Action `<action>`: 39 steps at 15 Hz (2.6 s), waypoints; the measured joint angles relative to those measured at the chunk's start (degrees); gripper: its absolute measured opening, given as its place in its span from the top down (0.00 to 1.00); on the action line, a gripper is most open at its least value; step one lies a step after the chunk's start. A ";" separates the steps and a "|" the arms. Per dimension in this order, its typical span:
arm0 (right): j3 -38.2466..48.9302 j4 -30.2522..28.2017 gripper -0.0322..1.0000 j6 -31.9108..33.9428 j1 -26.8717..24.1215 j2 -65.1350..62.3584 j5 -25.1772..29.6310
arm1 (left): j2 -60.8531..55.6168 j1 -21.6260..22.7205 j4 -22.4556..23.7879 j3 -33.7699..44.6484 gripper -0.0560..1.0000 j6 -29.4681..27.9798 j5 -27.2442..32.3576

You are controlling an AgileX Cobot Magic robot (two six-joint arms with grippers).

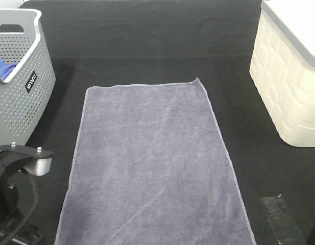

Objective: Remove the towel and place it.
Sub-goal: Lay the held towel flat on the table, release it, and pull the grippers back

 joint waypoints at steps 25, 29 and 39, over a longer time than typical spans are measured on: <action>-34.26 0.17 0.40 -4.87 -0.06 17.07 -10.83 | 10.71 1.03 26.87 -26.53 0.39 -6.93 -24.35; -45.38 -1.78 0.40 -6.59 5.79 23.61 -12.26 | 17.19 7.51 26.36 -34.43 0.39 -7.91 -24.41; -73.17 -4.07 0.46 -6.42 9.85 48.76 -18.85 | 34.95 14.38 17.65 -53.63 0.39 -6.99 -24.92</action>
